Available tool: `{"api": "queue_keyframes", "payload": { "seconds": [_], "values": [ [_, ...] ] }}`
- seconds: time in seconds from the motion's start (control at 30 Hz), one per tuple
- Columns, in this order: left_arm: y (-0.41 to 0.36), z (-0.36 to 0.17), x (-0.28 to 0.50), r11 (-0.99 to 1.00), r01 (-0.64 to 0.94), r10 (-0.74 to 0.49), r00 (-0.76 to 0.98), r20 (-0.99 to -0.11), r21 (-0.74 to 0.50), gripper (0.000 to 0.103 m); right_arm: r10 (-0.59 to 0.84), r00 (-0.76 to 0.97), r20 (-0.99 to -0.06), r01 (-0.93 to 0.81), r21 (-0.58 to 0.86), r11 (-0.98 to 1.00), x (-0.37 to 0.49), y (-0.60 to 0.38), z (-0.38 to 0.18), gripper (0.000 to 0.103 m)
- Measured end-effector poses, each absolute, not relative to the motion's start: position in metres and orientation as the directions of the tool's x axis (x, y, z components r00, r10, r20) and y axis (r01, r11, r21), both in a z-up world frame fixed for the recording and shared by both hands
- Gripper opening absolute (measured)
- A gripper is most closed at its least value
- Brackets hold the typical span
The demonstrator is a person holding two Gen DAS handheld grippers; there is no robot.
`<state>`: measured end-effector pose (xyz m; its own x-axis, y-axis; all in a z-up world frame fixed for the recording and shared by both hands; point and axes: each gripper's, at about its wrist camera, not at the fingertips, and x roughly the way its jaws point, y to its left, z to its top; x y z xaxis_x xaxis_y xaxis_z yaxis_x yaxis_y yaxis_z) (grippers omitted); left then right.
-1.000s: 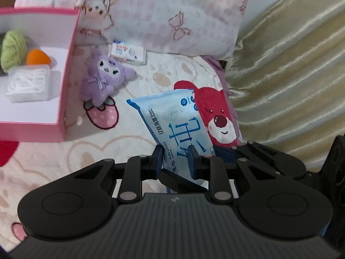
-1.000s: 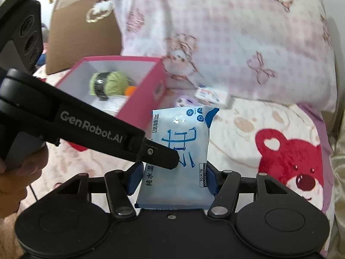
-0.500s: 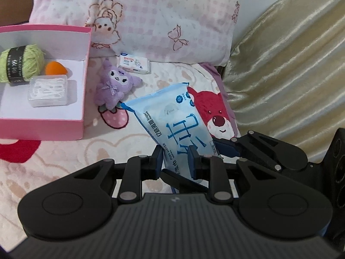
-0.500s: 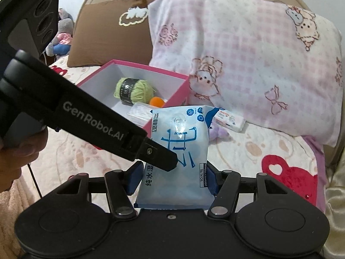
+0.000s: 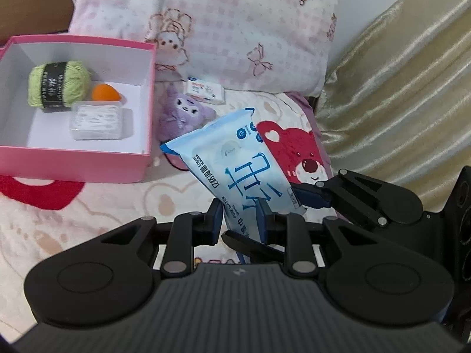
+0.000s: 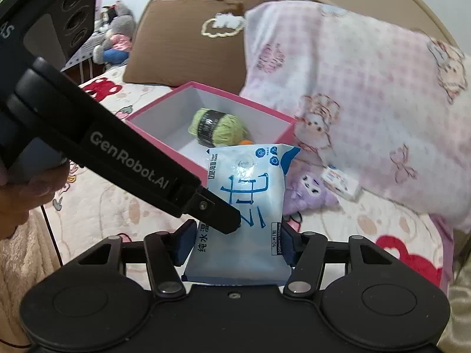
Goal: Organize objects
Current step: 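Lift the wet wipes pack with the right gripper toward the pink box, then lower the wet wipes pack into the pink box beside the yarn ball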
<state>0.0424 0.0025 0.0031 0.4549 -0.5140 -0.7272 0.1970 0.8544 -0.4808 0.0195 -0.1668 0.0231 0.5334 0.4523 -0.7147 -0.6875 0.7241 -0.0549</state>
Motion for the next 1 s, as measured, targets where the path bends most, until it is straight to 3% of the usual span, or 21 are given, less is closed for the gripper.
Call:
{"api": "queue_keyframes", "payload": {
  "seconds": [0.47, 0.93, 1.0],
  "values": [
    [0.074, 0.024, 0.028, 0.875, 0.119, -0.446, 0.571, -0.689, -0.469, 0.023, 0.572, 0.489, -0.659, -0.804, -0.086, 0.588, 0.026, -0.107, 0.04, 0.061],
    [0.134, 0.019, 0.067, 0.853, -0.004, -0.401, 0.635, -0.661, -0.522, 0.023, 0.496, 0.457, -0.738, -0.865, -0.237, 0.443, 0.077, -0.024, 0.053, 0.06],
    [0.148, 0.018, 0.077, 0.833, -0.024, -0.414, 0.635, -0.652, -0.553, 0.024, 0.498, 0.43, -0.753, -0.873, -0.207, 0.441, 0.09, -0.015, 0.057, 0.06]
  ]
}}
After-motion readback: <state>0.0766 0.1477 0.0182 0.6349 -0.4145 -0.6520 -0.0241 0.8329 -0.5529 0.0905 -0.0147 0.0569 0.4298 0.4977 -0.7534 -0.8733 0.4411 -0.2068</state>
